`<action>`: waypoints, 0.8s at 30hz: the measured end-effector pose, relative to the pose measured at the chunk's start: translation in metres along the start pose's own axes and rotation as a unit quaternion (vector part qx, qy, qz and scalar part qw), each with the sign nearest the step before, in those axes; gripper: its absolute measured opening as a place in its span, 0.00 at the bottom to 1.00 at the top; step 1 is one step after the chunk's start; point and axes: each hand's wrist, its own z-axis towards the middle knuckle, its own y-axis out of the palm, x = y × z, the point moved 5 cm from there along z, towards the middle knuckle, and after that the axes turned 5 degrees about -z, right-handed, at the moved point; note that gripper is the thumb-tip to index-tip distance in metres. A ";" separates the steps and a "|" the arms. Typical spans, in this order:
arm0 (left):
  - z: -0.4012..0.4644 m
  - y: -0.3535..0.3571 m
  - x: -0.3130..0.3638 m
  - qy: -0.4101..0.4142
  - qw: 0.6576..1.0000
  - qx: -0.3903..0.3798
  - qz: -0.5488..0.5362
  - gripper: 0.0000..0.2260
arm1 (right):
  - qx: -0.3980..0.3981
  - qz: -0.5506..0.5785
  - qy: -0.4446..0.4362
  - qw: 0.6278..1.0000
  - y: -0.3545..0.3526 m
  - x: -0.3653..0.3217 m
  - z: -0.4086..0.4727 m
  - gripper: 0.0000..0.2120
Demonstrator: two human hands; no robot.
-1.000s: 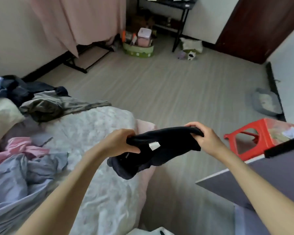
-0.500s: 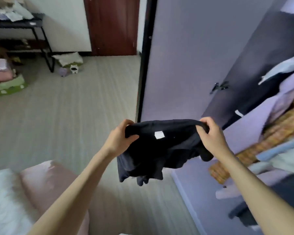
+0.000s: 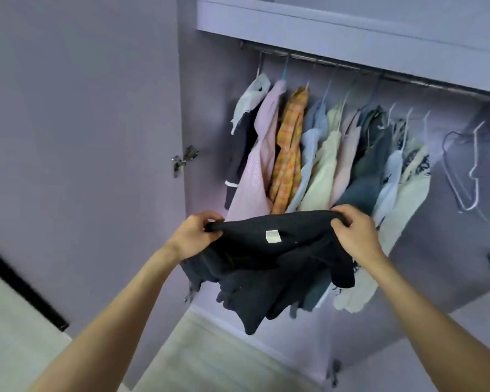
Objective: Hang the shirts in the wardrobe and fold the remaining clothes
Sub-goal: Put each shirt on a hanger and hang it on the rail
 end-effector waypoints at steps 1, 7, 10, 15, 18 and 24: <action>0.012 0.010 0.016 0.025 0.998 -0.040 -0.049 0.07 | 0.053 0.023 0.020 0.998 -0.016 0.008 -0.002 0.10; 0.076 0.066 0.097 0.103 0.984 -0.020 -0.147 0.03 | 0.075 -0.023 0.116 0.990 -0.069 0.055 -0.010 0.09; 0.100 0.100 0.135 0.116 0.980 -0.023 -0.162 0.02 | 0.030 -0.043 0.183 0.982 -0.097 0.080 -0.011 0.06; 0.128 0.136 0.200 0.186 0.965 -0.011 -0.183 0.03 | 0.006 -0.058 0.200 0.978 -0.135 0.112 0.002 0.10; 0.139 0.154 0.229 0.213 0.959 -0.018 -0.187 0.03 | 0.106 -0.126 0.213 0.963 -0.157 0.133 0.024 0.10; 0.161 0.177 0.246 0.226 0.959 -0.006 -0.173 0.04 | 0.145 -0.252 0.256 0.922 -0.164 0.172 0.086 0.16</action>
